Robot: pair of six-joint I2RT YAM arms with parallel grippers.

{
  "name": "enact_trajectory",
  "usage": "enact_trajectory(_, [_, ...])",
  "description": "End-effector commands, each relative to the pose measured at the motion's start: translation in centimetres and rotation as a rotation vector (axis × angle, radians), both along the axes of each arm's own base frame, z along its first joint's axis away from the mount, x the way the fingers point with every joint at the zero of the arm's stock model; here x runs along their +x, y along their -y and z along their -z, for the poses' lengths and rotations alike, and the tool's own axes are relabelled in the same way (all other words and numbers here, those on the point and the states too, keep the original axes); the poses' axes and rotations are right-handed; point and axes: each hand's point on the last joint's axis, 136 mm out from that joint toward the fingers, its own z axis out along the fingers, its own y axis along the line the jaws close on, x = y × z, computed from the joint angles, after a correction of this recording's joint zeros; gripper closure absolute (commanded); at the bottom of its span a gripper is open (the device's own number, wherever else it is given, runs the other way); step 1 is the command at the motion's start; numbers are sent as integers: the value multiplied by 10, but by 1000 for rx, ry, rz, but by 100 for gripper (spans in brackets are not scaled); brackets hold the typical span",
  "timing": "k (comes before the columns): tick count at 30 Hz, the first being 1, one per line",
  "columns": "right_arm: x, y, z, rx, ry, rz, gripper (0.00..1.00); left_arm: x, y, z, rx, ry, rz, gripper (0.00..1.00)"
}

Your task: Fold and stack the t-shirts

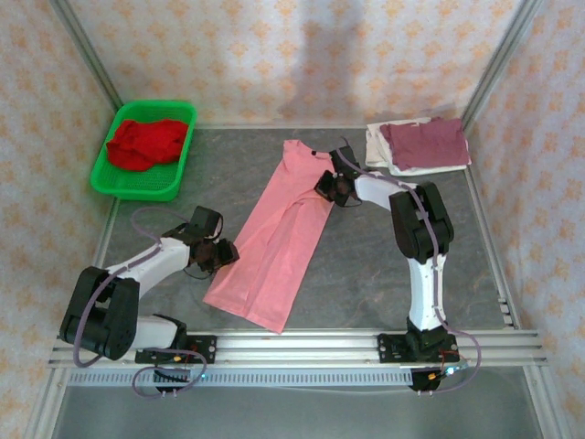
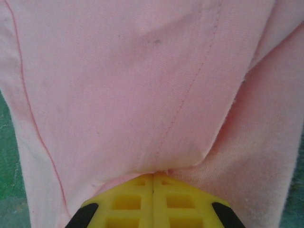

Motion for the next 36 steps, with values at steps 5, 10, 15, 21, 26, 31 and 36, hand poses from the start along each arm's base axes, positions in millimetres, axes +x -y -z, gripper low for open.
enact_trajectory(5, [-2,5,-44,-10,69,16,100,-3,-3,7,29,-9,-3,68])
enact_trajectory(10, [-8,6,-47,2,61,23,100,-4,-5,8,35,-14,-4,68])
enact_trajectory(15, [-18,9,-47,5,24,34,100,-5,-5,8,41,-17,-5,68])
enact_trajectory(21, [-35,17,-48,-5,4,45,100,-4,-7,8,48,-15,-6,68])
enact_trajectory(26, [-45,22,-31,-27,-29,42,100,-3,-6,9,43,-17,-5,68])
enact_trajectory(31, [-53,21,-2,-33,-82,26,95,-2,-5,10,41,-17,-3,68])
enact_trajectory(36, [-54,24,-4,-61,-81,12,86,-3,-5,6,40,-10,-5,68])
